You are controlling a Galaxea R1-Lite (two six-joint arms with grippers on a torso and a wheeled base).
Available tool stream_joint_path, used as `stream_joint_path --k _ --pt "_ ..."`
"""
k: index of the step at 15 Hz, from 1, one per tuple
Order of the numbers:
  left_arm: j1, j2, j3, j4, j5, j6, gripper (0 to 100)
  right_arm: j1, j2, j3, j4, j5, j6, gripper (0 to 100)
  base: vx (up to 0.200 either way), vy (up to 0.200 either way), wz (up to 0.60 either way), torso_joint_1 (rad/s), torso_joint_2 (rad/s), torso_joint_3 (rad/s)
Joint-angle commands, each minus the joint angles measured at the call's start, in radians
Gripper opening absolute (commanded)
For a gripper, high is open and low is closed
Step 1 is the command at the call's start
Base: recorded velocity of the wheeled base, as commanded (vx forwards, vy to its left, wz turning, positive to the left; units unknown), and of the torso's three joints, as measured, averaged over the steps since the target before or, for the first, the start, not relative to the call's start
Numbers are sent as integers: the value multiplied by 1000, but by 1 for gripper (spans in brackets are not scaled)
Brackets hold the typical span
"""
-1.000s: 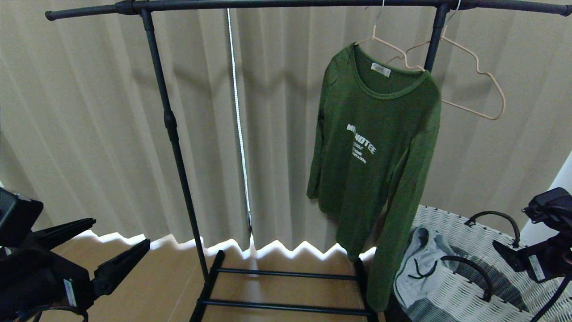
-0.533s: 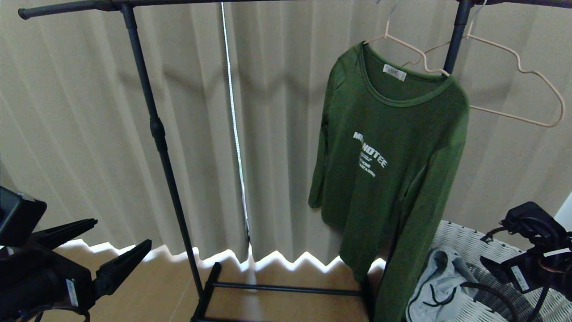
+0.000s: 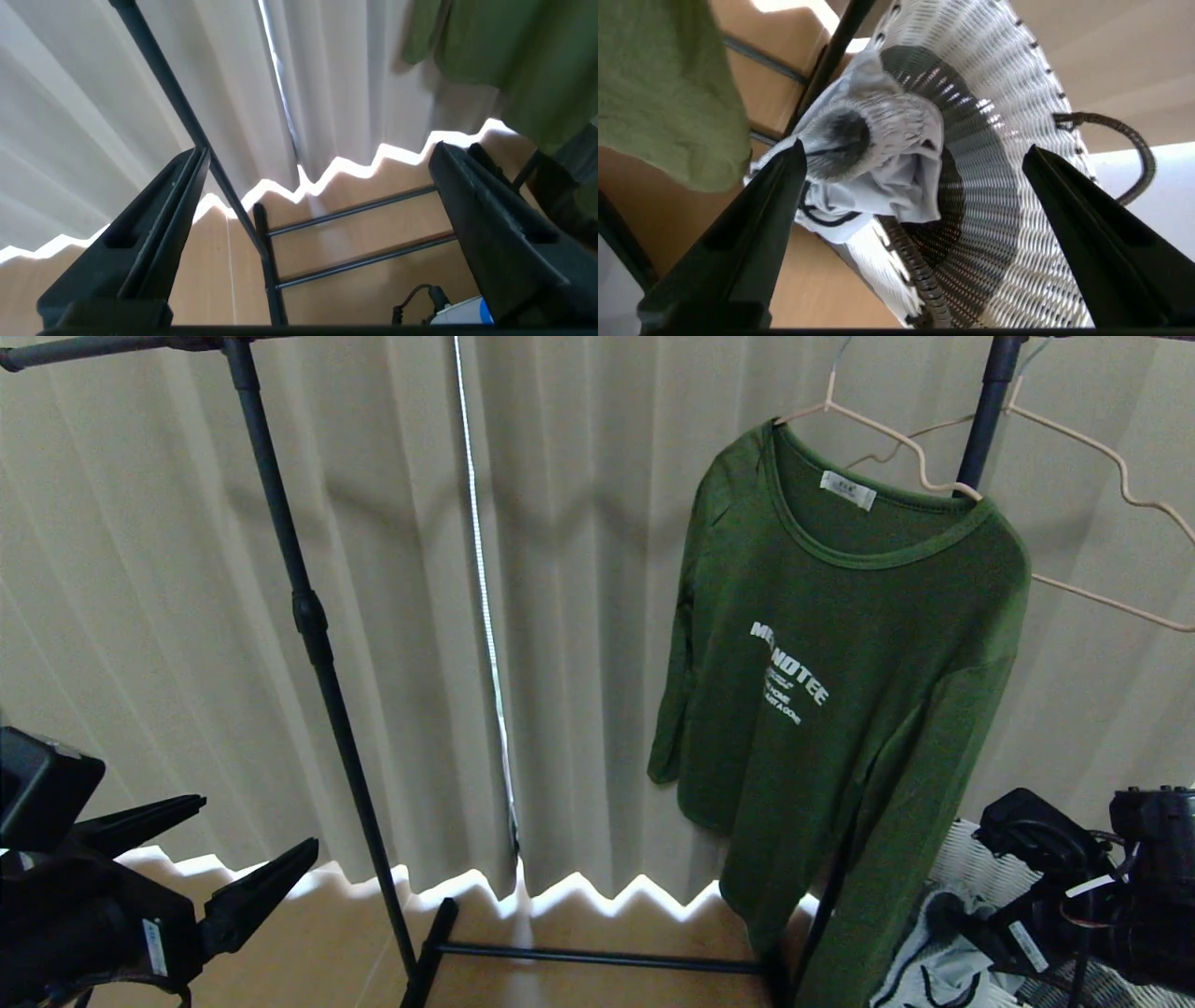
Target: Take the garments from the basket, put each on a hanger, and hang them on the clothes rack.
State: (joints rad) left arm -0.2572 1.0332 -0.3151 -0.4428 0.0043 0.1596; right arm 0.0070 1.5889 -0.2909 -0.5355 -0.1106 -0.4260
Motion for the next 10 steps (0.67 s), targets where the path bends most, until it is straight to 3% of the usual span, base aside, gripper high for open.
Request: stream_joint_path --k 1,6,10 --pt "1 2 -1 -1 0 0 100 2 17 4 0 -3 -5 100 0 0 0 0 0 0" --pt "3 1 -1 -1 0 -2 100 -24 175 -36 -49 -58 -2 100 0 0 0 0 0 0" --pt "3 1 -1 -1 0 -2 100 -48 327 -33 -267 -130 -5 100 0 0 0 0 0 0"
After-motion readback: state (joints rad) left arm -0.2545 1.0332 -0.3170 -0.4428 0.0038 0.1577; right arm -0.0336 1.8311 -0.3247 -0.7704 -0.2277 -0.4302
